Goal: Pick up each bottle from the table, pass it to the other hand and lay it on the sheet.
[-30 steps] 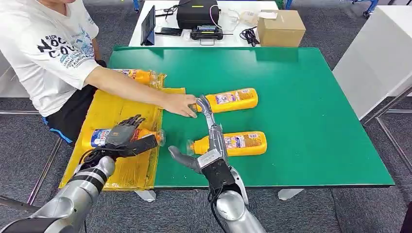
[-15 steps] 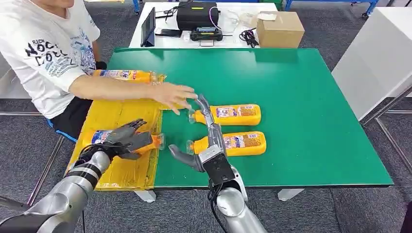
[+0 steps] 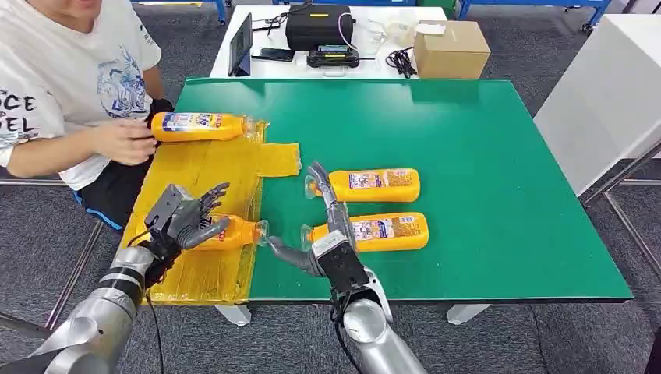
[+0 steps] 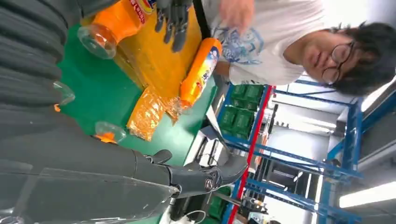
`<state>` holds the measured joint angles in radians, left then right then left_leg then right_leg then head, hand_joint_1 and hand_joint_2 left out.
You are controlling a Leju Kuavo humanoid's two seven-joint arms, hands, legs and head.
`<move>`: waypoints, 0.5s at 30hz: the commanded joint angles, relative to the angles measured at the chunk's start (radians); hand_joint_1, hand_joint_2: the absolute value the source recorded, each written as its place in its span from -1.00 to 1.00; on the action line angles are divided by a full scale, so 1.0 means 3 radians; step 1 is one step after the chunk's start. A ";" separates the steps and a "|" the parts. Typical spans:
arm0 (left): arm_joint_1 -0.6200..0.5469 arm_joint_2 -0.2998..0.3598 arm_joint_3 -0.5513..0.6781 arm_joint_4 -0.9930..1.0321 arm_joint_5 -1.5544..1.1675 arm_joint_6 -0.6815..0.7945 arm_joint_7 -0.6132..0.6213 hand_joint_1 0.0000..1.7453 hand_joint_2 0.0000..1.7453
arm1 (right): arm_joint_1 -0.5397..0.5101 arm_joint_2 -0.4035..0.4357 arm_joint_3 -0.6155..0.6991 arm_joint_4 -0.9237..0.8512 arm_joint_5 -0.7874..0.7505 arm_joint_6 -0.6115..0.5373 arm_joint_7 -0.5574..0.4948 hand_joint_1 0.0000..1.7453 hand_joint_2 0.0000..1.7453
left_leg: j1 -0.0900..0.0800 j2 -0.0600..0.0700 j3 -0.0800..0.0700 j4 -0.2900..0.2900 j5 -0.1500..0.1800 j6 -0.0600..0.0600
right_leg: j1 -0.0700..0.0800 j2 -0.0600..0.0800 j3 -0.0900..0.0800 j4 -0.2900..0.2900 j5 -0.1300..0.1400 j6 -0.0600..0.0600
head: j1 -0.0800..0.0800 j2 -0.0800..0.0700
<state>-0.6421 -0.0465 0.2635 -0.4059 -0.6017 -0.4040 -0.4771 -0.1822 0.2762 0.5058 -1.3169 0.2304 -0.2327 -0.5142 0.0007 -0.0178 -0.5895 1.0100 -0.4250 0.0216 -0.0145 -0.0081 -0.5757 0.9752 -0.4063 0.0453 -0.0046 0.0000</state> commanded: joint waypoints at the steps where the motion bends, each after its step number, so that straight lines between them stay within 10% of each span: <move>1: 0.0230 -0.0069 0.0185 0.0071 0.0066 0.0018 -0.0024 -1.00 -1.00 | -0.0168 -0.0046 0.0007 0.0311 -0.0009 -0.0015 -0.0013 -1.00 1.00 | 0.0000 0.0009 0.0005 -0.0004 -0.0001 -0.0002 | 0.0000 0.0007 0.0002 -0.0003 0.0001 -0.0003 | 0.0000 0.0000; 5: 0.0241 -0.0132 0.0183 -0.0040 0.0269 0.0272 -0.0215 -1.00 -1.00 | -0.0172 -0.0065 0.0008 0.0307 0.0046 -0.0076 0.0021 -1.00 1.00 | 0.0001 0.0013 0.0003 -0.0005 -0.0001 -0.0003 | 0.0001 0.0012 0.0000 -0.0004 0.0003 -0.0004 | -0.0001 0.0000; 10: 0.0473 -0.0490 0.0230 -0.1158 0.0910 0.1854 -0.0737 -1.00 -1.00 | -0.0510 -0.0426 0.0216 0.0695 0.1164 -0.0196 0.0831 -1.00 1.00 | 0.0004 0.0006 -0.0007 0.0000 0.0002 -0.0001 | 0.0004 0.0003 -0.0007 -0.0006 0.0006 -0.0003 | 0.0000 0.0000; 11: 0.0640 -0.0498 0.0051 -0.1555 0.1015 0.2463 -0.0737 -1.00 1.00 | -0.0623 -0.0518 0.0226 0.0859 0.1424 -0.0168 0.1013 -1.00 1.00 | 0.0006 0.0011 -0.0010 -0.0001 0.0003 -0.0001 | 0.0007 0.0006 -0.0009 -0.0010 0.0009 -0.0004 | 0.0000 0.0000; 15: 0.0943 -0.0407 -0.0335 -0.2165 0.1158 0.2950 -0.0737 -1.00 1.00 | -0.0726 -0.0725 0.0231 0.1004 0.1739 0.0028 0.1303 -1.00 1.00 | 0.0004 0.0021 -0.0021 0.0000 0.0002 0.0000 | 0.0004 0.0013 -0.0026 -0.0006 0.0012 -0.0003 | -0.0001 0.0000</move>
<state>-0.5227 -0.1332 0.3002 -0.6163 -0.3317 0.2015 -0.6802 -0.2558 0.2267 0.5233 -1.2232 0.6020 -0.2900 -0.2577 0.0007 -0.0131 -0.5970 1.0108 -0.4238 0.0220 -0.0144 -0.0064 -0.5853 0.9753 -0.4026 0.0438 -0.0050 0.0000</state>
